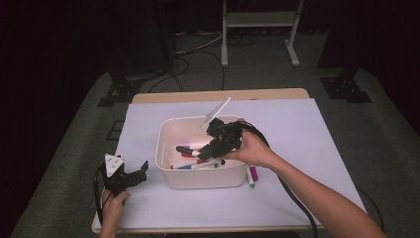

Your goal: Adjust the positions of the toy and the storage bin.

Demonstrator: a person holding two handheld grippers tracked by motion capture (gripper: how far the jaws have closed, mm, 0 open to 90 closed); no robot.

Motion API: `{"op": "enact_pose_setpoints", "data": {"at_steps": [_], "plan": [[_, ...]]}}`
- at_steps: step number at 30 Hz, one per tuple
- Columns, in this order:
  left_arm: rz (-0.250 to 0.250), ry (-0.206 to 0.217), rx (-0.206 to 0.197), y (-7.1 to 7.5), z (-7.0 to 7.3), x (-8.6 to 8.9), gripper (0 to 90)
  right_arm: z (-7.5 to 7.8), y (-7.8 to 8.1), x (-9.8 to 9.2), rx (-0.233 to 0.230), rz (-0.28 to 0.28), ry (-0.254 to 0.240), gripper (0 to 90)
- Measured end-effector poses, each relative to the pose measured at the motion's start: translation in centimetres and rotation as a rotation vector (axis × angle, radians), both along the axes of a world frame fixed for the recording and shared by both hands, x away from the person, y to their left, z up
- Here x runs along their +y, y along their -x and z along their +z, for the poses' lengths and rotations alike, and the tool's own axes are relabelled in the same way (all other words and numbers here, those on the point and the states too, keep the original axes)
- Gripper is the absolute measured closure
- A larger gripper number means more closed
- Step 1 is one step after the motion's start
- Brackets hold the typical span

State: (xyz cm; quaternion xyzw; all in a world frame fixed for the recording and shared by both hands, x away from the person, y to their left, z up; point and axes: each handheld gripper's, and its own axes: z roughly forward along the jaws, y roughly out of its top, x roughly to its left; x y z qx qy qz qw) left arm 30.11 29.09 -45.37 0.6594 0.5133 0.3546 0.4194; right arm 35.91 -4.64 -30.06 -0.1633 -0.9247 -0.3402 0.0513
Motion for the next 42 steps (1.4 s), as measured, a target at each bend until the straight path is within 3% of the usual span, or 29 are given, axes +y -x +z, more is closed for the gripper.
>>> {"op": "enact_pose_setpoints", "data": {"at_steps": [4,13,23,25,30,34,36,40,42], "plan": [[0.000,0.002,0.001,0.0,0.0,0.0,0.0,-1.0,-0.6,1.2,0.013,0.031,0.019,75.9],[0.002,0.007,0.000,0.0,0.0,0.0,0.0,-3.4,-1.5,3.3,0.039,0.085,0.116,75.9],[0.001,0.006,-0.002,0.0,0.0,0.0,0.0,-4.6,-1.8,4.2,0.063,0.115,0.170,75.0],[0.000,0.006,-0.002,0.0,0.0,0.1,0.0,-4.7,-1.8,4.3,0.049,0.112,0.180,72.1],[0.000,0.005,-0.003,0.0,0.0,0.0,0.0,-4.2,-1.8,3.8,0.030,0.092,0.170,69.3],[-0.001,0.003,-0.001,0.0,0.0,0.0,0.0,-2.7,-1.5,2.7,0.009,0.066,0.131,67.1],[-0.001,0.003,-0.001,0.0,0.0,0.0,0.0,-1.3,-1.2,1.2,-0.011,0.042,0.090,65.5],[-0.002,0.000,-0.001,0.0,0.0,0.0,0.0,0.0,-0.8,-0.6,-0.036,0.012,0.054,63.5],[-0.002,-0.002,-0.002,0.0,0.0,0.0,0.0,1.0,-0.5,-2.6,-0.055,-0.018,0.021,62.1]]}}
